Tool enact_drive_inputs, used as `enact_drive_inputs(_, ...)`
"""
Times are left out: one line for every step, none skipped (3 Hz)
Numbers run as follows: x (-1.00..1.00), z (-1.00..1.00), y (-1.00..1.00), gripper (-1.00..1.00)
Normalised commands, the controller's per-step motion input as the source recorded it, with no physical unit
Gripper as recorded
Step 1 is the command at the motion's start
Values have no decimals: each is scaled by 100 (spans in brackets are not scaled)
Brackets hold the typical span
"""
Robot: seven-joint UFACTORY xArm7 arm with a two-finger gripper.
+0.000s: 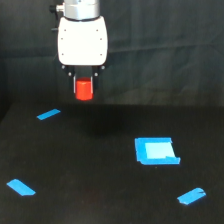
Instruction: Pick up the red object from the table
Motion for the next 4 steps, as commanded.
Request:
enact_drive_inputs(-3, 7, 4, -97)
enact_drive_inputs(-3, -2, -7, -97)
enact_drive_inputs(3, 7, -1, -97)
enact_drive_inputs(11, 3, -4, -100)
